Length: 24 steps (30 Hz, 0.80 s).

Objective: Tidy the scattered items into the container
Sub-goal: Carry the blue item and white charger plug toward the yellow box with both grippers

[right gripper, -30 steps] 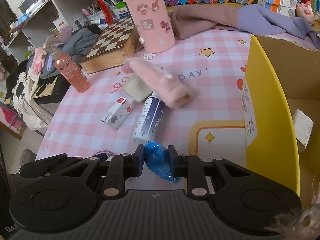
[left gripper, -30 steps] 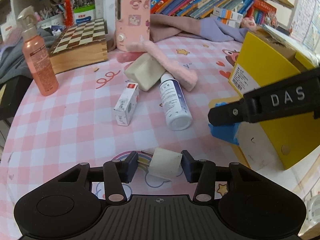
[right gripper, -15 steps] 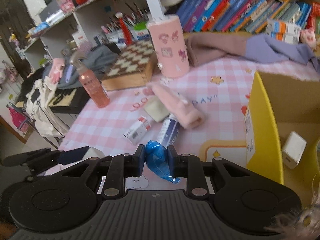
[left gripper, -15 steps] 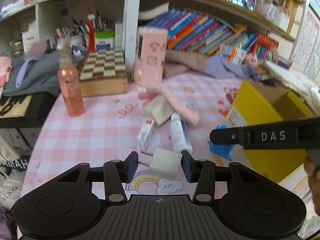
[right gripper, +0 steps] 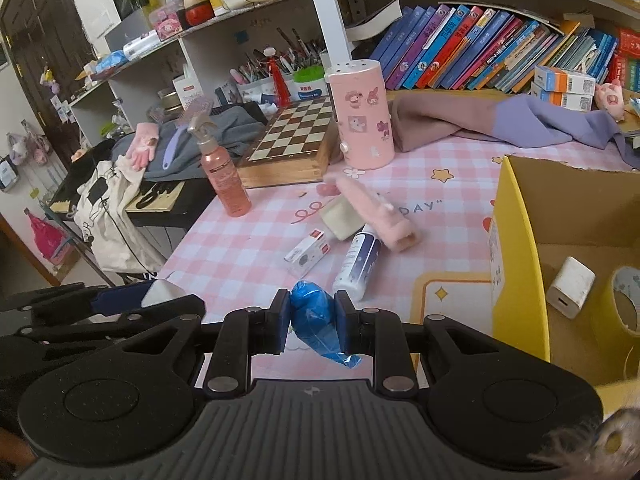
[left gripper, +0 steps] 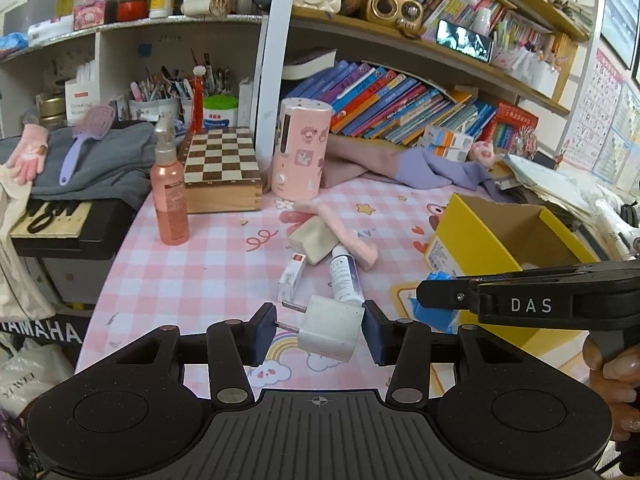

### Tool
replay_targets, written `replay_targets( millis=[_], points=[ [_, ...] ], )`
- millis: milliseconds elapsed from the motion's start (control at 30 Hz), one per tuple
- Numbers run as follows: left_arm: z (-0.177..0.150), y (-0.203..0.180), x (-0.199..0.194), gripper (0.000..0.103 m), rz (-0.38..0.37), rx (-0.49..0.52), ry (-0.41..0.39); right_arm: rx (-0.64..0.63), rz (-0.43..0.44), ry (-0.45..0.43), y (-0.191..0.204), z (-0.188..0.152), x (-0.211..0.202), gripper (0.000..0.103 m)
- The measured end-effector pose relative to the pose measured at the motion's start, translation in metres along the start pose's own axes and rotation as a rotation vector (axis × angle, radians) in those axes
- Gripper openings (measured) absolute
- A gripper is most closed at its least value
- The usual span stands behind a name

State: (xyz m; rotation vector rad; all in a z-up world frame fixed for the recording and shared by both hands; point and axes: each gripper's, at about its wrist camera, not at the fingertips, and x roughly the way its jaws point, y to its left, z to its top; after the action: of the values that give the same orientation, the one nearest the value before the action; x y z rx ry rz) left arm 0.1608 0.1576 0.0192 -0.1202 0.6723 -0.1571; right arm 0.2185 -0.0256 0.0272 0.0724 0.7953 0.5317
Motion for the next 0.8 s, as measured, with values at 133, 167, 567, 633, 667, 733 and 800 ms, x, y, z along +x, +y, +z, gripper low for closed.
replay_targets(
  millis=[133, 167, 567, 633, 667, 733, 800],
  points=[
    [-0.008, -0.002, -0.02, 0.045, 0.004, -0.002, -0.017, 0.012, 0.007, -0.007, 0.005, -0.01, -0.013, 0.022],
    [-0.01, -0.002, -0.025, 0.045, 0.005, -0.004, -0.018, 0.015, 0.009, -0.009, 0.006, -0.013, -0.015, 0.022],
    [-0.035, -0.007, -0.063, 0.045, -0.016, -0.005, -0.028, -0.004, 0.012, -0.02, 0.031, -0.047, -0.049, 0.022],
    [-0.039, -0.009, -0.068, 0.045, -0.023, 0.001, -0.031, -0.002, 0.004, -0.025, 0.033, -0.053, -0.055, 0.022],
    [-0.04, -0.011, -0.07, 0.045, -0.027, 0.004, -0.031, 0.001, 0.0, -0.027, 0.034, -0.057, -0.059, 0.022],
    [-0.045, -0.013, -0.076, 0.045, -0.038, 0.014, -0.032, 0.008, -0.009, -0.031, 0.035, -0.063, -0.065, 0.022],
    [-0.05, -0.017, -0.081, 0.045, -0.048, 0.025, -0.034, 0.016, -0.015, -0.032, 0.036, -0.07, -0.07, 0.022]
  ],
)
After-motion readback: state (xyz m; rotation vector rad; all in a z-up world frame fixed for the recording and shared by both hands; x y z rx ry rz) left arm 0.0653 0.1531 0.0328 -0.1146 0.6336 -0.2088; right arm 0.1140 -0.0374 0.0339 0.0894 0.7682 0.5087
